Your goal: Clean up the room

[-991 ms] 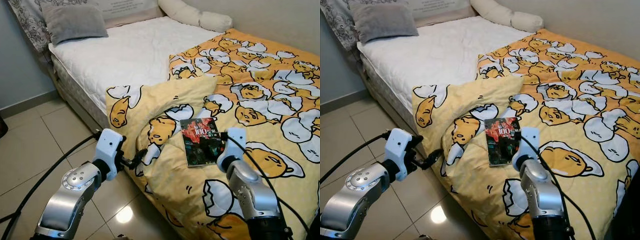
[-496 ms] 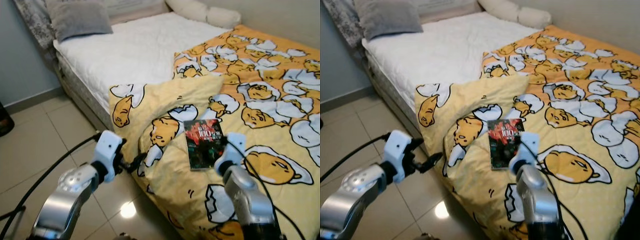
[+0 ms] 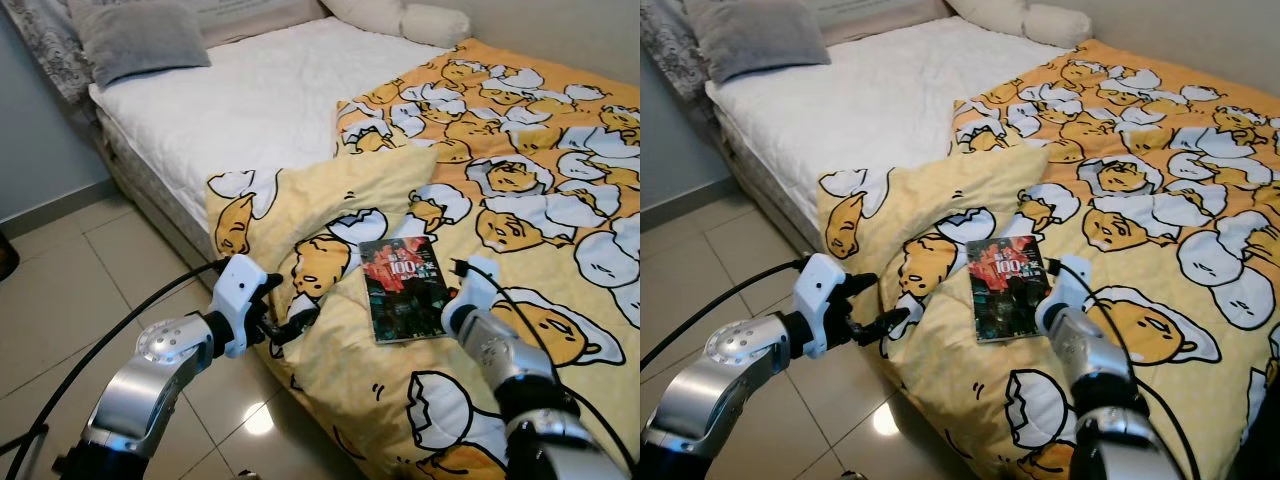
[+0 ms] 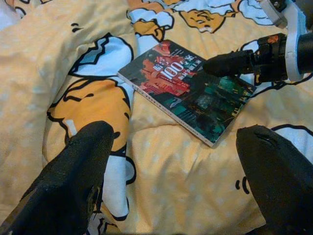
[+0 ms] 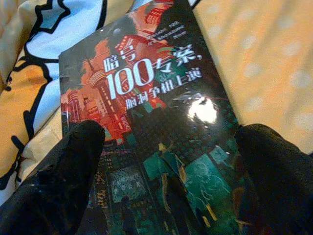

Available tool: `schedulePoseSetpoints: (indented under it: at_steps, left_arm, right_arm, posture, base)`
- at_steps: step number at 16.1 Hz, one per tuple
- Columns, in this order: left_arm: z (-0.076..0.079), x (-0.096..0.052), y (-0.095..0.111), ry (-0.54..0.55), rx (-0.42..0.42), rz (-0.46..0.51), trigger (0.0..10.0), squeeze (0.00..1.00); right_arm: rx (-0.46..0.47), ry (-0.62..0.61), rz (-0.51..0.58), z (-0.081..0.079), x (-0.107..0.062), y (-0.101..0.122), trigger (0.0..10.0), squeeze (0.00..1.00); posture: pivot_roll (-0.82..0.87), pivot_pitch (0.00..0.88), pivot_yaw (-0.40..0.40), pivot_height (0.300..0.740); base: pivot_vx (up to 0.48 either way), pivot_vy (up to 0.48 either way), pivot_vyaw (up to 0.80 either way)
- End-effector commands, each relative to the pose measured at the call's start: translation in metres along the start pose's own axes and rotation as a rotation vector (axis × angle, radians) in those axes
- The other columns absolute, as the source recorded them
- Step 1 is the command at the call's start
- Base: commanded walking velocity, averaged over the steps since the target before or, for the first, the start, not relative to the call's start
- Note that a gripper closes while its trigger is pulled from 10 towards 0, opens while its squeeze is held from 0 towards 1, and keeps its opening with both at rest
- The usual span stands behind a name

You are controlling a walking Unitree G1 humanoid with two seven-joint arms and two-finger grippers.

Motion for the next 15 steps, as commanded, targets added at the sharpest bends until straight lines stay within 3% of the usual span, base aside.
schedulePoseSetpoints:
  at_steps: [1, 6, 7, 10, 14, 15]
  left_arm:
    - [0.0, 0.001, -0.001, -0.02, 0.013, -0.009, 10.0, 0.0]
    - [0.001, -0.003, -0.005, -0.028, 0.006, -0.019, 10.0, 0.0]
    - [0.001, -0.004, -0.005, -0.033, 0.006, -0.022, 10.0, 0.0]
    - [0.003, -0.009, -0.005, -0.068, 0.014, -0.047, 10.0, 0.0]
    - [0.001, -0.014, -0.006, -0.09, 0.03, -0.076, 10.0, 0.0]
    - [0.0, -0.015, -0.006, -0.086, 0.034, -0.081, 10.0, 0.0]
  right_arm:
    - [0.044, 0.001, 0.001, 0.009, 0.0, 0.002, 10.0, 1.0]
    - [0.174, 0.009, -0.031, 0.033, -0.004, -0.001, 10.0, 1.0]
    - [0.184, 0.024, -0.042, 0.032, -0.004, -0.002, 10.0, 1.0]
    - [0.332, 0.195, -0.129, 0.014, -0.008, -0.013, 10.0, 1.0]
    - [0.299, 0.21, -0.198, 0.014, -0.011, -0.029, 10.0, 1.0]
    - [0.284, 0.192, -0.21, 0.016, -0.011, -0.033, 10.0, 0.91]
  posture:
    - [-0.07, 0.0, -0.001, 0.74]
    - [-0.06, 0.0, 0.002, 0.74]
    - [-0.06, 0.0, 0.006, 0.74]
    - [-0.03, 0.0, 0.039, 0.74]
    - [-0.02, 0.0, 0.058, 0.74]
    - [0.0, 0.0, 0.061, 0.74]
  base:
    - [0.0, 0.0, 0.0]
    - [0.0, 0.0, 0.0]
    - [0.0, 0.0, 0.0]
    - [0.0, 0.0, 0.0]
    - [0.0, 0.0, 0.0]
    - [0.0, 0.0, 0.0]
Point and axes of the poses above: a point about 5 cm out from each wrist's last joint towards the gripper, its own x axis pointing out of the wrist towards the gripper, its own y axis along the axis of the wrist's last joint, z = x × y, the point moved 6 cm from there along x, pointing out of the wrist towards the gripper, and after that the axes turned 3 degrees about -x, right-handed, at the moved point
